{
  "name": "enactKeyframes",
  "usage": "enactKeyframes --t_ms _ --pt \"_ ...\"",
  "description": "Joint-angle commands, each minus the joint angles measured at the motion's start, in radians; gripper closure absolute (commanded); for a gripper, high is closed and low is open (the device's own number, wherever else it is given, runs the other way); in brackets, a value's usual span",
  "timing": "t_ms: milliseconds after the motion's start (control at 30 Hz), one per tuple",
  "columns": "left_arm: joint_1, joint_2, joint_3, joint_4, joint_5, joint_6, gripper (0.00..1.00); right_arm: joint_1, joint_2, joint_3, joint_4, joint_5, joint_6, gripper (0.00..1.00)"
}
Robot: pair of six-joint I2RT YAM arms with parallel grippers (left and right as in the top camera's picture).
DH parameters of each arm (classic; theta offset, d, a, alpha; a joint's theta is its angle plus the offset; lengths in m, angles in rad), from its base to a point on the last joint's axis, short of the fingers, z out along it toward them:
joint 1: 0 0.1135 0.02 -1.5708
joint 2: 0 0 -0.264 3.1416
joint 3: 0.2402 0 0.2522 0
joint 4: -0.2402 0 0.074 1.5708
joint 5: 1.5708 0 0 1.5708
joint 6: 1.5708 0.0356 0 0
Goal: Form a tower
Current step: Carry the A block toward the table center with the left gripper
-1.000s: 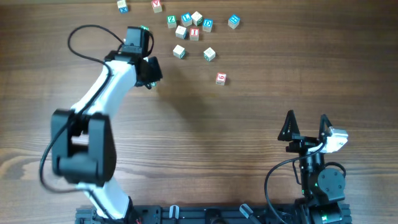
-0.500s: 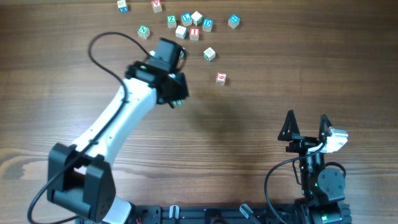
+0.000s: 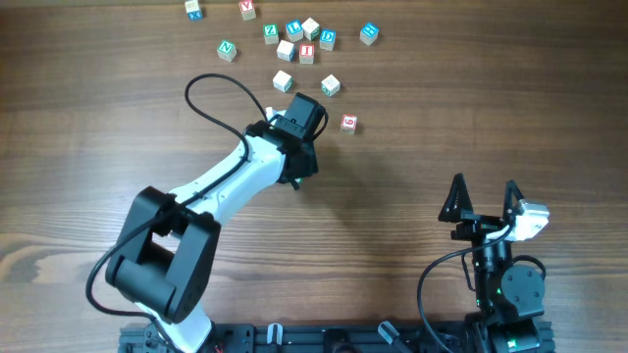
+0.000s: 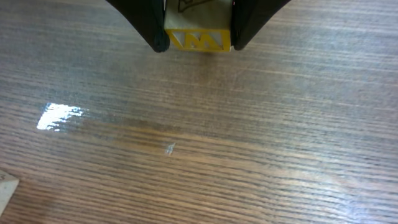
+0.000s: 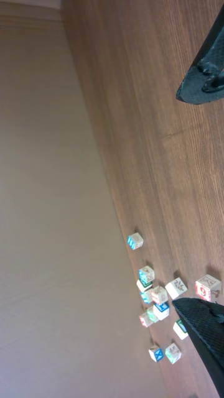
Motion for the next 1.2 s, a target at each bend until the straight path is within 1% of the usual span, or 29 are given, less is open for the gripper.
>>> enactKeyframes --t_ms 0,33,133,167,200,233,300,367,400,467,533,633,700,933,1067,1133,1167 --pt "-0.006 0.032 -0.010 0.012 -0.027 -0.017 0.66 -0.004 -0.004 -0.001 0.004 0.010 -0.017 0.00" --pt "-0.006 0.032 -0.010 0.013 -0.027 -0.017 0.62 -0.004 -0.004 -0.001 0.004 0.010 -0.017 0.00" --pt "-0.006 0.033 -0.010 0.011 -0.027 -0.017 0.57 -0.004 -0.004 -0.001 0.004 0.010 -0.017 0.00" --pt "-0.006 0.034 -0.010 0.010 -0.027 -0.017 0.52 -0.004 -0.004 -0.001 0.004 0.010 -0.018 0.00" --pt "-0.006 0.034 -0.010 0.009 -0.022 -0.017 0.44 -0.004 -0.004 -0.001 0.004 0.010 -0.017 0.00" --pt "-0.006 0.034 -0.010 0.009 -0.013 -0.017 0.43 -0.004 -0.004 -0.001 0.005 0.010 -0.017 0.00" --pt "-0.006 0.034 -0.010 0.004 0.003 -0.017 0.43 -0.004 -0.004 -0.001 0.004 0.010 -0.017 0.00" --pt "-0.006 0.034 -0.010 -0.009 0.025 -0.017 0.47 -0.004 -0.004 -0.001 0.004 0.010 -0.017 0.00" --pt "-0.006 0.034 -0.011 -0.016 0.034 -0.017 0.47 -0.004 -0.004 -0.001 0.004 0.010 -0.017 0.00" --pt "-0.008 0.034 -0.011 -0.033 0.033 -0.017 0.48 -0.004 -0.004 -0.001 0.004 0.010 -0.017 0.00" --pt "-0.008 0.034 -0.011 -0.047 0.033 -0.017 0.51 -0.004 -0.004 -0.001 0.005 0.010 -0.017 0.00" --pt "-0.008 0.034 -0.011 -0.052 0.033 -0.017 0.51 -0.004 -0.004 -0.001 0.005 0.010 -0.017 0.00" --pt "-0.008 0.034 -0.011 -0.049 0.032 -0.017 0.60 -0.004 -0.004 -0.001 0.004 0.010 -0.017 0.00" --pt "-0.008 0.034 -0.011 -0.047 0.029 -0.012 0.62 -0.004 -0.004 -0.001 0.005 0.010 -0.018 0.00" --pt "-0.008 0.034 -0.011 -0.047 0.029 0.040 0.61 -0.004 -0.004 -0.001 0.005 0.010 -0.017 0.00" --pt "-0.008 0.034 -0.011 -0.047 0.029 0.061 0.53 -0.004 -0.004 -0.001 0.005 0.010 -0.017 0.00" --pt "-0.008 0.034 -0.011 -0.047 0.029 0.066 0.46 -0.004 -0.004 -0.001 0.004 0.010 -0.017 0.00"
